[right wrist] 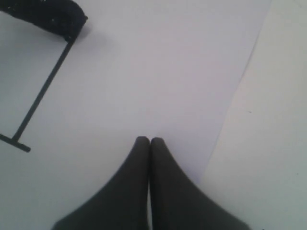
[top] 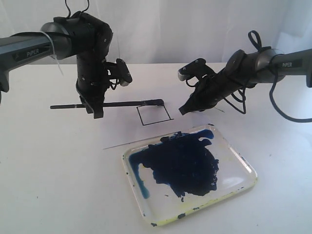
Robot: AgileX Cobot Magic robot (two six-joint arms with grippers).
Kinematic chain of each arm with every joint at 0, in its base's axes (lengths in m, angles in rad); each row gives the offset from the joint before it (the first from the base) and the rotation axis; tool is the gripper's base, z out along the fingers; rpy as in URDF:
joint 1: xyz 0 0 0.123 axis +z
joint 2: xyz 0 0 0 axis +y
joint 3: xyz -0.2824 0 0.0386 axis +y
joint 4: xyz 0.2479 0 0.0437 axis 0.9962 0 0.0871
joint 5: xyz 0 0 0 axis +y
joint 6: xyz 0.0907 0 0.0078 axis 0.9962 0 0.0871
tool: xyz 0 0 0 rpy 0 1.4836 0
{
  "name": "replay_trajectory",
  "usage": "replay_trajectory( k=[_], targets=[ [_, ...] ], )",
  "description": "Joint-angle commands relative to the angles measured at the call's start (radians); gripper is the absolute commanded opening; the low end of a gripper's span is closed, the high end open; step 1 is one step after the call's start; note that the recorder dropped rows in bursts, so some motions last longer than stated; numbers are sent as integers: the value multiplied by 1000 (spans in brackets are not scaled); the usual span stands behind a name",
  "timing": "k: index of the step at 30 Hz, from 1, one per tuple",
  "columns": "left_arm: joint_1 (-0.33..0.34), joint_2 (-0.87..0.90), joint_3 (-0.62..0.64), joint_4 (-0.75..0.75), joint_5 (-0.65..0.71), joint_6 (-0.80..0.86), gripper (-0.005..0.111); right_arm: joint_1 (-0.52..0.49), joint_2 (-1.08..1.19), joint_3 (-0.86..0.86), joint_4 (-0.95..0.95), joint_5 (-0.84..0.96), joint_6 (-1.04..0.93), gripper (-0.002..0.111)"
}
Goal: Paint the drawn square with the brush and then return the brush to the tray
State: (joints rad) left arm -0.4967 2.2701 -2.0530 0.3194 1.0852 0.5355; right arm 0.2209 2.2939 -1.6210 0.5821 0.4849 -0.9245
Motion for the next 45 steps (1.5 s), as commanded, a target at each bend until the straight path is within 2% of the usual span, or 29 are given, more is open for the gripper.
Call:
replay_trajectory(
  k=[1,16,25,45],
  targets=[
    [0,-9,-3,-5,-2,-8,0,-1,13,6,-17,4,2,0],
    [8,23,-3,-3,16,-4,0,-1,13,6,-17,4,2,0],
    [8,23,-3,68,58,-2,0,-1,13,6,-17,3,2,0],
    [8,23,-3,129,136,11,0,-1,13,6,-17,2,2,0]
  ],
)
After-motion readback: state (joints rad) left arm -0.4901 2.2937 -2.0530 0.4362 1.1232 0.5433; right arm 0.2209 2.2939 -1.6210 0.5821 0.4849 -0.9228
